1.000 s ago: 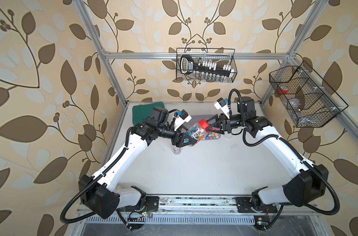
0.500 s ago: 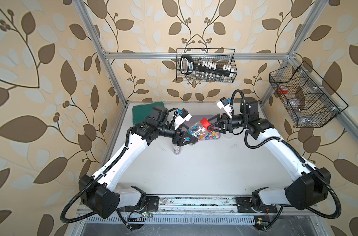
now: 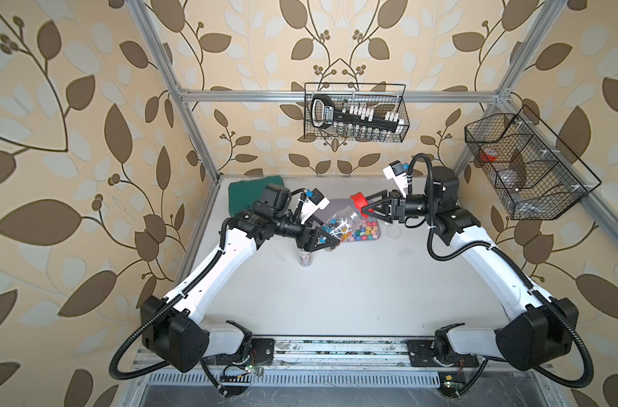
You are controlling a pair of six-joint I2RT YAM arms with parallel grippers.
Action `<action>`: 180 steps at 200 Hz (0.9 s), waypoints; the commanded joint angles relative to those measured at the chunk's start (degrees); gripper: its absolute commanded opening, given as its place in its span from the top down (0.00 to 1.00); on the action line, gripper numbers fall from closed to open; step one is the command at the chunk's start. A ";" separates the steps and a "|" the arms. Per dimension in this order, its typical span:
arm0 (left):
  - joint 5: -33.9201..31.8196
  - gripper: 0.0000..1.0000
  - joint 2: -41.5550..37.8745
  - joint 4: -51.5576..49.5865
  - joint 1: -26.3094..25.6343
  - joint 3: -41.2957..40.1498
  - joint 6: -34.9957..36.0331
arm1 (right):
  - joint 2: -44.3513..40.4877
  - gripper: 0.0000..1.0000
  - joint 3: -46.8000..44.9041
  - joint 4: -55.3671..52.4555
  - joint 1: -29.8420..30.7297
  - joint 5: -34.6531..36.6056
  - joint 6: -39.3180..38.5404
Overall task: Pour the candies out of the jar
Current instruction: Unscrew the lid from the jar, then place the lid at the center of the board.
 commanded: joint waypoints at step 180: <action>0.92 0.29 -1.61 0.82 0.35 -0.28 0.74 | -12.54 0.49 -19.24 -25.86 -0.39 64.24 -1.07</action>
